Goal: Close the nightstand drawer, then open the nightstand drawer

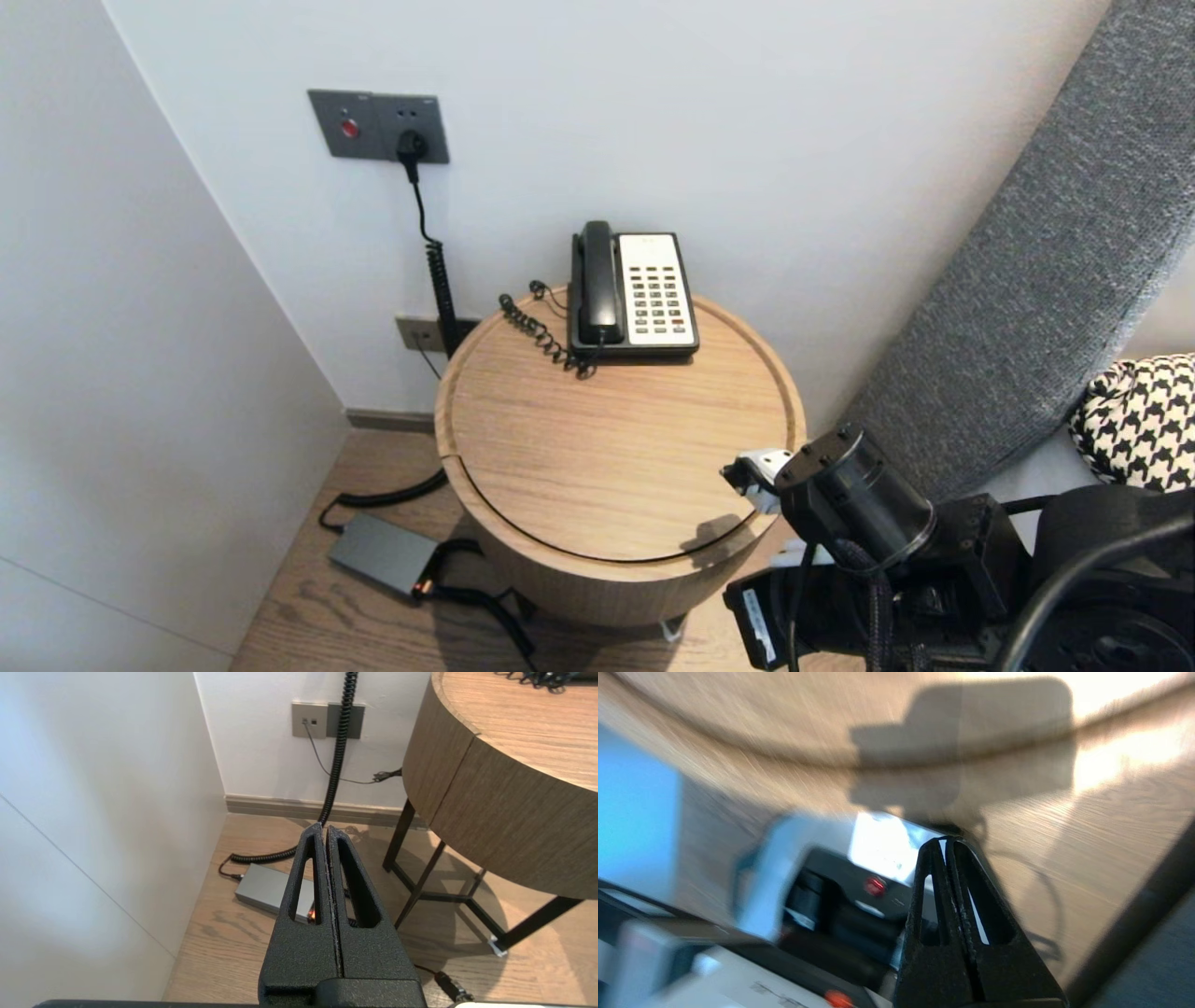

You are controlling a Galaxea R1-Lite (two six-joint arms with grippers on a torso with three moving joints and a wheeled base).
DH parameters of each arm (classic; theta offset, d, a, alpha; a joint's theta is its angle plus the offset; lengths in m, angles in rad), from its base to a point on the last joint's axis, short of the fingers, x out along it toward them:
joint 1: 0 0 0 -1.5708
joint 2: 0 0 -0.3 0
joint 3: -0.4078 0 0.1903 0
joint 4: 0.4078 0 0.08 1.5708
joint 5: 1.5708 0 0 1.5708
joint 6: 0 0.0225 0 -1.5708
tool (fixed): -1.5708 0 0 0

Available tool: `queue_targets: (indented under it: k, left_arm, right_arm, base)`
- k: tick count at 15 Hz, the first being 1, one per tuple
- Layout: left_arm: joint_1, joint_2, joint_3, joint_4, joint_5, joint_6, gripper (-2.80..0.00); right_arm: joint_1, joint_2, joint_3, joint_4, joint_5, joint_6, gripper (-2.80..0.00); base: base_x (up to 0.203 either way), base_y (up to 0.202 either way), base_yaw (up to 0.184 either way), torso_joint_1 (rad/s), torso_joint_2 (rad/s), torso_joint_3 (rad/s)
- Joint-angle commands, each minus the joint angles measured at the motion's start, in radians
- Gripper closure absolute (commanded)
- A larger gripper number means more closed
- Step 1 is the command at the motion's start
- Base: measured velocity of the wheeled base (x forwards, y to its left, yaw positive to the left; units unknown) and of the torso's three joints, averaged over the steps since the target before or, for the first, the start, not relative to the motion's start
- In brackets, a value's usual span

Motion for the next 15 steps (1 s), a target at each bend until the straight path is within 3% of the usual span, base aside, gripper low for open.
queue_targets:
  k: [1,6,8,12,15]
  left_arm:
    - [-0.001,-0.002,0.009,-0.001,0.001,0.000,0.00]
    - [0.000,-0.002,0.010,-0.001,0.001,0.000,0.00]
    - [0.000,-0.002,0.010,-0.001,0.001,0.000,0.00]
    - [-0.001,-0.002,0.009,-0.001,0.001,0.000,0.00]
    - [-0.001,-0.002,0.009,-0.001,0.001,0.000,0.00]
  right_arm:
    - [0.004,-0.004,0.042,0.002,0.001,-0.010,0.00]
    - [-0.023,-0.023,0.252,-0.111,-0.002,-0.011,0.00]
    - [-0.072,-0.042,0.348,-0.186,-0.004,-0.009,0.00]
    - [-0.184,-0.144,0.399,-0.226,0.004,-0.014,0.00]
    - [-0.263,-0.280,0.429,-0.232,0.090,-0.018,0.00]
  base:
    - [0.000,0.000,0.000,0.000,0.00,0.000]
    - [0.000,0.000,0.000,0.000,0.00,0.000]
    - [0.000,0.000,0.000,0.000,0.00,0.000]
    - [0.000,0.000,0.000,0.000,0.00,0.000]
    - [0.000,0.000,0.000,0.000,0.00,0.000]
